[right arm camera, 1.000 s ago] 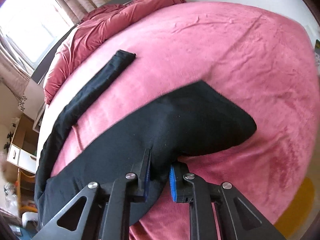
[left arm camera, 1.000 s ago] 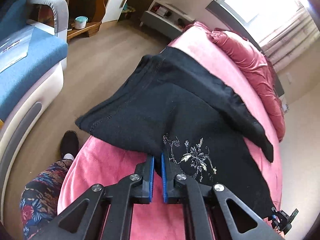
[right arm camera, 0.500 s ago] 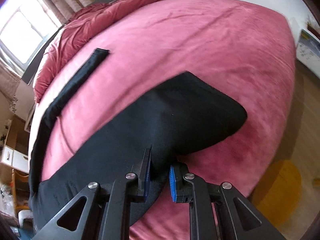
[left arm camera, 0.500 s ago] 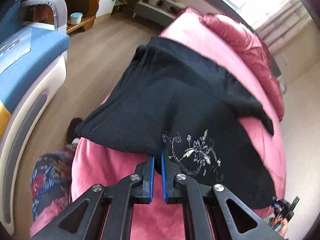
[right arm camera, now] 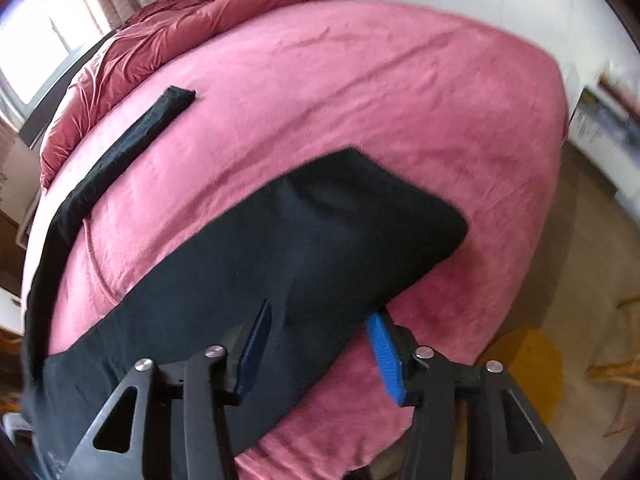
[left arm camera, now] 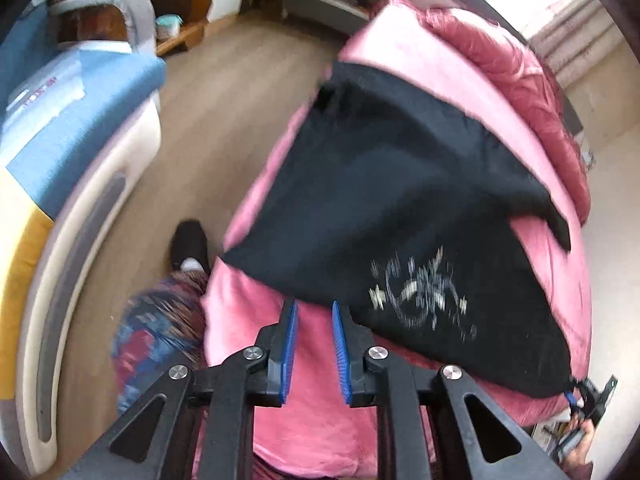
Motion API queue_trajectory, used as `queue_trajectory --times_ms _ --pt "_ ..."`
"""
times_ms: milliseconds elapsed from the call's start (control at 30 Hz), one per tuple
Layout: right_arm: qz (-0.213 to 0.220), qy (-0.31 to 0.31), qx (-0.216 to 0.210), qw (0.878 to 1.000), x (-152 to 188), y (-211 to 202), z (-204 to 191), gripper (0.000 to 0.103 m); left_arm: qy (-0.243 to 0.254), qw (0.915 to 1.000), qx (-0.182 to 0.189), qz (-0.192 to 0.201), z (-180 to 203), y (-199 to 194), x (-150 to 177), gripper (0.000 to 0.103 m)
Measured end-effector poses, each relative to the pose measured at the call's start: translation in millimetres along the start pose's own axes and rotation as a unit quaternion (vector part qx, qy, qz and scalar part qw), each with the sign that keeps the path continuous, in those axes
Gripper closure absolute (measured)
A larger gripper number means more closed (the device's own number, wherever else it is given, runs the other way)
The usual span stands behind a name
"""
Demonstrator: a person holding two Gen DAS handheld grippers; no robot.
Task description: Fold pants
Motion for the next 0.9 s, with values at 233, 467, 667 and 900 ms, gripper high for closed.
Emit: queue_trajectory --times_ms 233,467,667,900 --pt "0.035 -0.085 -0.027 0.995 4 -29 -73 0.042 -0.003 0.9981 -0.007 0.060 10 -17 -81 0.070" --pt "-0.007 -0.218 -0.070 0.974 53 -6 -193 0.040 0.003 0.9993 -0.006 0.037 28 20 -150 0.069" --pt "-0.045 -0.227 -0.047 0.972 73 33 -217 0.040 -0.036 0.9992 0.018 -0.002 31 62 -202 0.069" --pt "-0.042 -0.067 0.051 0.996 44 56 -114 0.038 -0.097 0.9943 0.038 -0.019 26 109 -262 0.068"
Point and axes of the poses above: each gripper's, at about its wrist camera, not at the fingertips, and y roughly the way its jaws point, z to its right, x to its underside, the point moved 10 cm from there along y, roughly the way its jaws point, and after that the axes turned 8 degrees about -z, right-handed, at the moved point
